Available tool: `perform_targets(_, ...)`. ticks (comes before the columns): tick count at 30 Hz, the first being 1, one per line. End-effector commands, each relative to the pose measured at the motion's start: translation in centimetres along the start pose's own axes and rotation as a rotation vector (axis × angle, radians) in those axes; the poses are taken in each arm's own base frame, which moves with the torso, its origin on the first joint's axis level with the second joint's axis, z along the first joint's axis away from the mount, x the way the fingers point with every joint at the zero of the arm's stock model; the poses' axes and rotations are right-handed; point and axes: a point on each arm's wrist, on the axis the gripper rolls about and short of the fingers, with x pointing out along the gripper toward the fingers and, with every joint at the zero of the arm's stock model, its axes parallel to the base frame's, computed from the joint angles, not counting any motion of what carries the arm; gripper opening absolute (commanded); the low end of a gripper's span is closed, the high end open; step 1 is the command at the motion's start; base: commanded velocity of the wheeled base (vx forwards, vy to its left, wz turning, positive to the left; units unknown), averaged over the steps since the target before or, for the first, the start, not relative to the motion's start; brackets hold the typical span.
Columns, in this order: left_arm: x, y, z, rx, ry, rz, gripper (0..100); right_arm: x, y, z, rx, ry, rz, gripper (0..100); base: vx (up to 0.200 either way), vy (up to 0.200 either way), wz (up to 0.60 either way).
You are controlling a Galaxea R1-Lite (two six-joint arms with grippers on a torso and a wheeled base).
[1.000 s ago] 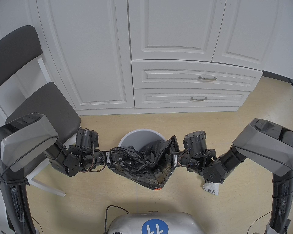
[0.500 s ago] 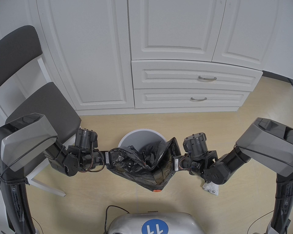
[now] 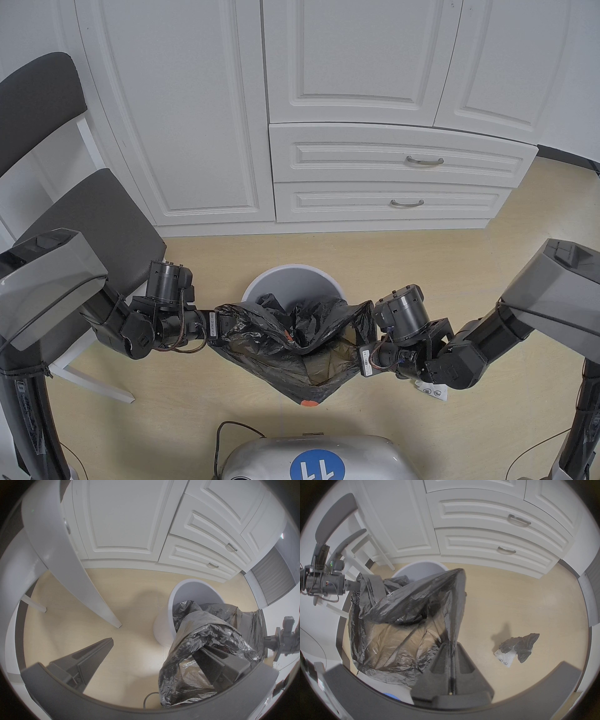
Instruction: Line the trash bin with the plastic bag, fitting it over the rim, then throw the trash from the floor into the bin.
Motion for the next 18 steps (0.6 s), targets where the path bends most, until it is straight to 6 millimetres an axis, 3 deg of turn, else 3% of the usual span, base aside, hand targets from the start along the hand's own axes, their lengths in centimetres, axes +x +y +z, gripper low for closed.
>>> perform_targets(1, 1.2, -0.1, -1.0, 0.004, 0.029, 0.0, 100, 3.0, 0.4, -2.0, -0.018, 0.069, -0.02, 0, 0.0, 0.0, 0.0)
perform_targets(7, 2.6, -0.7, -2.2, 0.015, 0.063, -0.009, 100, 6.0, 0.7, -3.5, -0.014, 0.11, -0.039, 0, 0.0, 0.0, 0.0)
perform_targets(12, 3.0, -0.7, -2.0, 0.013, 0.052, 0.006, 100, 6.4, 0.7, -2.7, 0.033, 0.053, -0.03, 0, 0.0, 0.0, 0.0)
perform_targets(14, 2.7, -0.8, -1.7, 0.014, 0.027, 0.009, 100, 5.7, 0.5, -2.4, 0.035, 0.019, -0.025, 0, 0.0, 0.0, 0.0)
perform_targets(15, 2.6, -0.9, -1.6, 0.013, 0.021, 0.007, 100, 5.1, 0.4, -2.1, 0.038, 0.004, -0.021, 100, 0.0, 0.0, 0.0)
perform_targets(18, 2.1, -1.1, -1.2, 0.015, 0.005, 0.002, 100, 2.2, -0.1, -0.7, 0.039, -0.043, -0.003, 100, 0.0, 0.0, 0.0)
